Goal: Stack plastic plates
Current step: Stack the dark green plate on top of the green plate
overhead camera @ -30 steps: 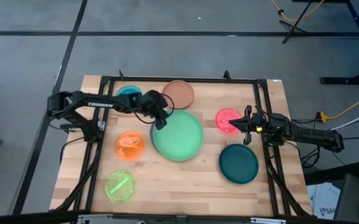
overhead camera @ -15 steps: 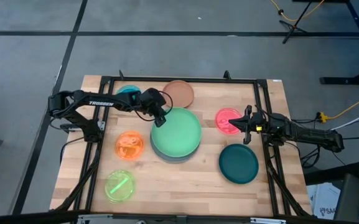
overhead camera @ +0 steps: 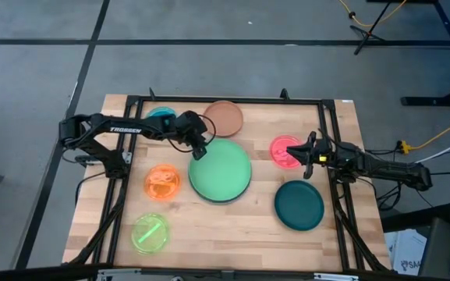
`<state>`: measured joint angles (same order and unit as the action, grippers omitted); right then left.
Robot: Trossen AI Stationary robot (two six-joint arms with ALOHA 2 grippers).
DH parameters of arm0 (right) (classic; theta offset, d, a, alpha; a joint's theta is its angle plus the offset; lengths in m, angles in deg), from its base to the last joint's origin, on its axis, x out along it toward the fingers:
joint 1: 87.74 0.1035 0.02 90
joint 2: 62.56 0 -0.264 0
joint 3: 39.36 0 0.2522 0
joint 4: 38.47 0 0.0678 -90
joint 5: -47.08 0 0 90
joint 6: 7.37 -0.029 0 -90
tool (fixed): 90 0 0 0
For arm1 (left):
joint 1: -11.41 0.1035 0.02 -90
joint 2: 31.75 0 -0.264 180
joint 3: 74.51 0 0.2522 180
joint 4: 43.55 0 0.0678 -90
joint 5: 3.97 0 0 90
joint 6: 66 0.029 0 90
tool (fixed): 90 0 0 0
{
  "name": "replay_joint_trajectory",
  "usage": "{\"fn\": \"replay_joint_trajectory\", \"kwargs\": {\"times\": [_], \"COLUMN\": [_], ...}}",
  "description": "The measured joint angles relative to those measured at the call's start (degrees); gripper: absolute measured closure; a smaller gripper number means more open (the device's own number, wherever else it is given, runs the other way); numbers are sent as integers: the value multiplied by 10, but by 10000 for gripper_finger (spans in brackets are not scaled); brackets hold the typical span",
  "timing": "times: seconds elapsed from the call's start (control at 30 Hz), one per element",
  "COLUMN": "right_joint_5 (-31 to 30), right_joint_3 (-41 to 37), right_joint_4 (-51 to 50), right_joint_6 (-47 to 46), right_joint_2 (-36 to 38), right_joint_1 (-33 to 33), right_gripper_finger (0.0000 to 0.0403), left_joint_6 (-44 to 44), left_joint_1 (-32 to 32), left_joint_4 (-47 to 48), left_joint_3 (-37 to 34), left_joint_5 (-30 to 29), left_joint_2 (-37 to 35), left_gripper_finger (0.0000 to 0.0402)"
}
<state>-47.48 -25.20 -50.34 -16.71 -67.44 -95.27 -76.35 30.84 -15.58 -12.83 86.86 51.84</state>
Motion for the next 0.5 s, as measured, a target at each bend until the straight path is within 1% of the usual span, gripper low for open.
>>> {"fn": "replay_joint_trajectory", "kwargs": {"times": [0.17, 0.2, 0.27, 0.37, 0.5], "right_joint_5": [-1, -1, 0, 1, 10], "right_joint_3": [0, 0, 1, 18, 53], "right_joint_4": [1, 2, 3, 2, 1], "right_joint_6": [-7, -7, -1, 6, 6], "right_joint_2": [-18, -22, -32, -54, -103], "right_joint_1": [0, 0, 0, 0, 0], "right_gripper_finger": [260, 247, 224, 203, 199], "left_joint_6": [14, 22, 40, 77, 112], "left_joint_1": [-30, -42, -72, -117, -166], "left_joint_4": [-7, -13, -33, -91, -162], "left_joint_3": [0, 0, 0, 0, -3], "left_joint_5": [-6, -13, -46, -84, -88], "left_joint_2": [-40, -50, -64, -71, -72], "left_gripper_finger": [278, 278, 279, 280, 280]}}
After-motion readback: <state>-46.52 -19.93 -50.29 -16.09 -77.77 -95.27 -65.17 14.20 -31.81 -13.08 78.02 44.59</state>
